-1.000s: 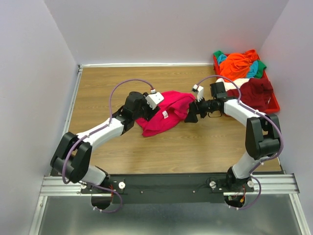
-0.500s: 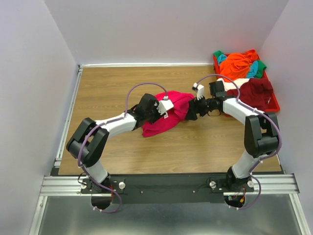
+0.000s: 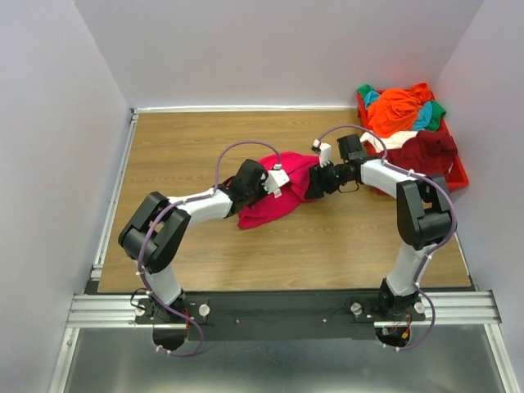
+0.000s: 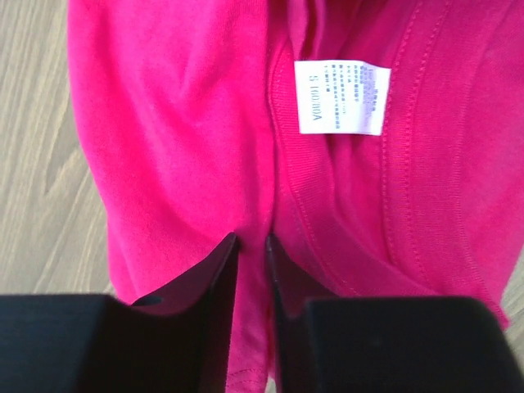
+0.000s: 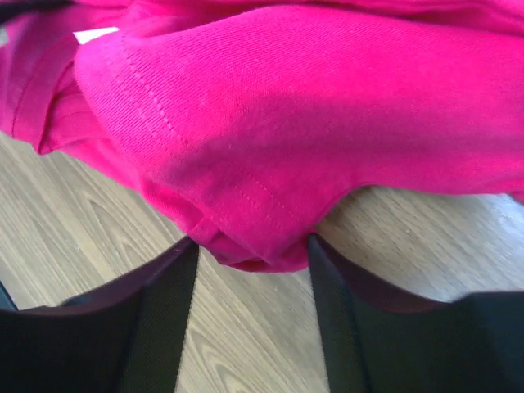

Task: Fold and stack the t-shirts
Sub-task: Flatten the tshirt out

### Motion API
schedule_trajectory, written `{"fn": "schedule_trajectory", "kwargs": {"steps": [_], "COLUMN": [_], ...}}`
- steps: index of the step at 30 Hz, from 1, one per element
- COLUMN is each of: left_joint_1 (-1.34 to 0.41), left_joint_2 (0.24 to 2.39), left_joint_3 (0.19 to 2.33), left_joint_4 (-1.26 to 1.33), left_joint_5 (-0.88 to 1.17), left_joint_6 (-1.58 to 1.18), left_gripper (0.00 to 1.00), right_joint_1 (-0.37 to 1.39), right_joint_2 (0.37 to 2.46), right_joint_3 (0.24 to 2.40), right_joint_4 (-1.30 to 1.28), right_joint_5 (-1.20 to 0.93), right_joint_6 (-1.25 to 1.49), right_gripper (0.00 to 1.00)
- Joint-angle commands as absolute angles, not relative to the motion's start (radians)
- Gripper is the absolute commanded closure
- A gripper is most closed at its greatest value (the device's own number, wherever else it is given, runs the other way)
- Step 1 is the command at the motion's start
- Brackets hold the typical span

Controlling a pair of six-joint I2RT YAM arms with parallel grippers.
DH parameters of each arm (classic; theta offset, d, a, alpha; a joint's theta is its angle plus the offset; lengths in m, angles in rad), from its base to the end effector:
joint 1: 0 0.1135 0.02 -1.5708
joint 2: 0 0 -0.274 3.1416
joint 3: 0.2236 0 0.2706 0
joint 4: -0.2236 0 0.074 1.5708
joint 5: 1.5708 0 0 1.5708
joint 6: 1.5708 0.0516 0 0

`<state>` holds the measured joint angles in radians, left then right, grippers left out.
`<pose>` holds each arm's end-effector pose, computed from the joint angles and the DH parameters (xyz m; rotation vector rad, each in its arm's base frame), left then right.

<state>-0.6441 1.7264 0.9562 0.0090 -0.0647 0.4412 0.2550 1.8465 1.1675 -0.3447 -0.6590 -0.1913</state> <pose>0.3095 -0.2282 0.1570 1.1755 2.0119 -0.0261 0.3765 0.1308 0.1601 -0.7828 2.3717 0.8719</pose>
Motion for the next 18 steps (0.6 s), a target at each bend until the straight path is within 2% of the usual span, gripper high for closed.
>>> {"fn": "schedule_trajectory", "kwargs": {"steps": [1,3,7,10,12,18], "left_joint_1": [-0.650,-0.650,-0.650,-0.650,-0.650,-0.650], "left_joint_2": [1.721,1.692,1.637,1.606,1.605,1.617], "left_joint_3": [0.986,0.982,0.968,0.950,0.943,0.939], "left_joint_4": [0.002,0.002,0.002,0.002,0.003,0.002], "left_joint_5": [-0.097,-0.087,-0.058,-0.049,-0.051,-0.041], "left_joint_6": [0.433,0.428,0.416,0.408,0.405,0.403], "left_gripper": [0.78,0.78,0.78,0.70,0.69,0.69], "right_joint_1": [0.296,0.305,0.311,0.311,0.311,0.311], "right_joint_2": [1.874,1.876,1.876,1.864,1.861,1.853], "right_joint_3": [1.195,1.198,1.198,1.198,1.195,1.190], "right_joint_4": [-0.342,-0.344,-0.344,-0.344,-0.344,-0.347], "right_joint_5": [-0.626,-0.617,-0.609,-0.598,-0.594,-0.578], "right_joint_6": [-0.195,-0.201,-0.206,-0.206,-0.209,-0.215], "right_gripper": [0.46,0.54,0.80,0.92,0.99,0.99]}}
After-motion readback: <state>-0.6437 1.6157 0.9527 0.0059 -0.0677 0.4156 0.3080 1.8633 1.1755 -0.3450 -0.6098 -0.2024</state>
